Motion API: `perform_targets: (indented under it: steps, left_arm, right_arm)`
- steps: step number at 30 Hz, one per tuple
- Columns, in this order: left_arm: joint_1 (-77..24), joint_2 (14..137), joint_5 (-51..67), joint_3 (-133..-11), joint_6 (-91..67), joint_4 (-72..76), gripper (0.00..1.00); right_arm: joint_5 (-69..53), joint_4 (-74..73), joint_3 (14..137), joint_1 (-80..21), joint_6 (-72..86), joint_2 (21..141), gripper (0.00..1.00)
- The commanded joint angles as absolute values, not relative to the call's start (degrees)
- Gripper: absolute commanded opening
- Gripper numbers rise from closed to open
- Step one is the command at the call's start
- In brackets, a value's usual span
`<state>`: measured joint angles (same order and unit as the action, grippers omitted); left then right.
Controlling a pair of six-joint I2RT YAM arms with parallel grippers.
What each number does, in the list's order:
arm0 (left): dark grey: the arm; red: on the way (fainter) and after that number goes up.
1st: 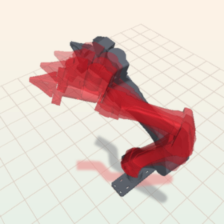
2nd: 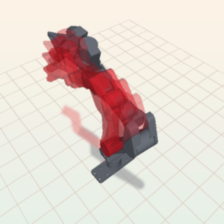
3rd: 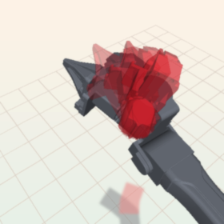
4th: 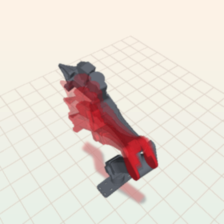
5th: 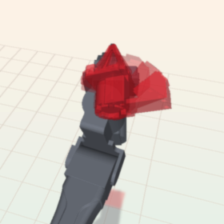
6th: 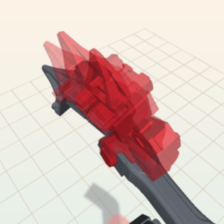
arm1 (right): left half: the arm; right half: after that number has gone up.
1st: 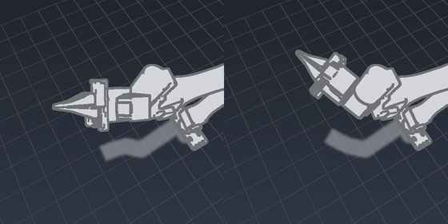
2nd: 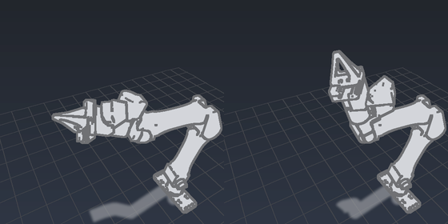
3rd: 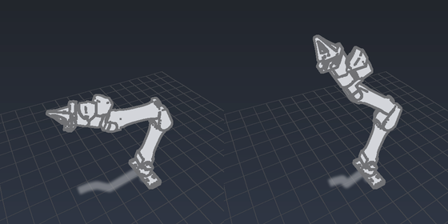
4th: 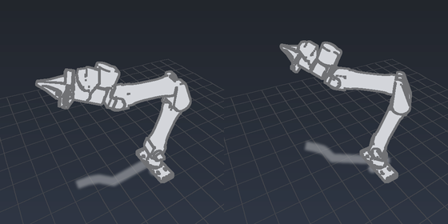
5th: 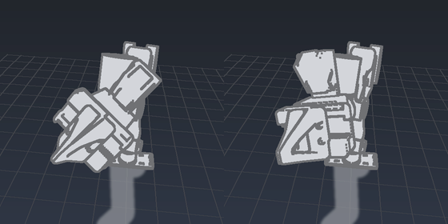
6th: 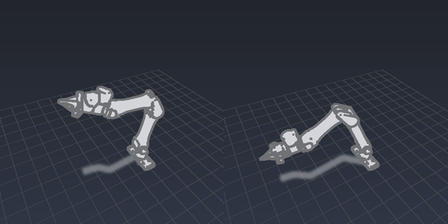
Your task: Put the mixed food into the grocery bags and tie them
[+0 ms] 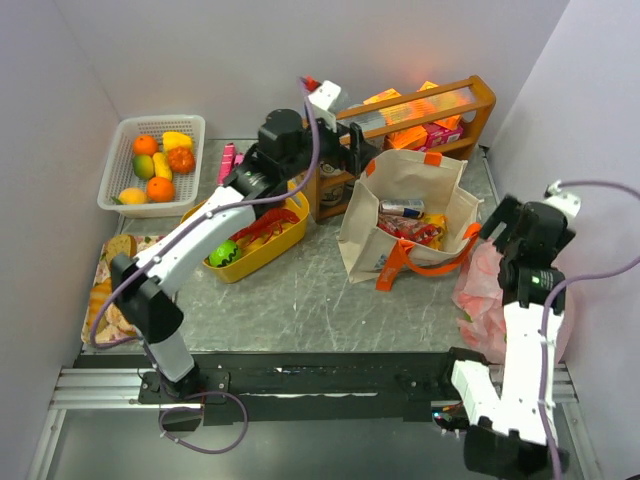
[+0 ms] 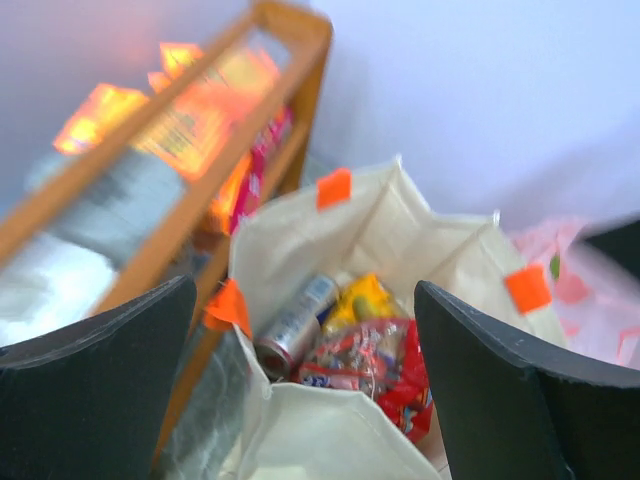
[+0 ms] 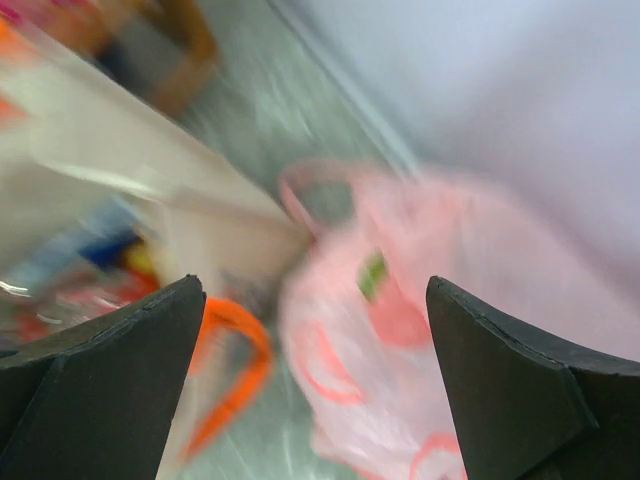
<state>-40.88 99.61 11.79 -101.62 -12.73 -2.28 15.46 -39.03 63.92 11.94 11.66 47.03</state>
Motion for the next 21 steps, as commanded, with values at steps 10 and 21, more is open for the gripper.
perform_targets:
  steps: [10, 21]
  left_arm:
    - [-37.0, 65.0, 5.5, -70.4, -22.9, 2.1, 0.96]
    - [-33.5, 55.2, 9.5, -63.2, -21.0, -8.3, 0.96]
  right_arm:
    - [14.3, -45.4, 50.4, 19.0, 19.0, 43.1, 0.98]
    - [18.4, -46.2, 46.2, 9.1, 19.6, 38.7, 0.92]
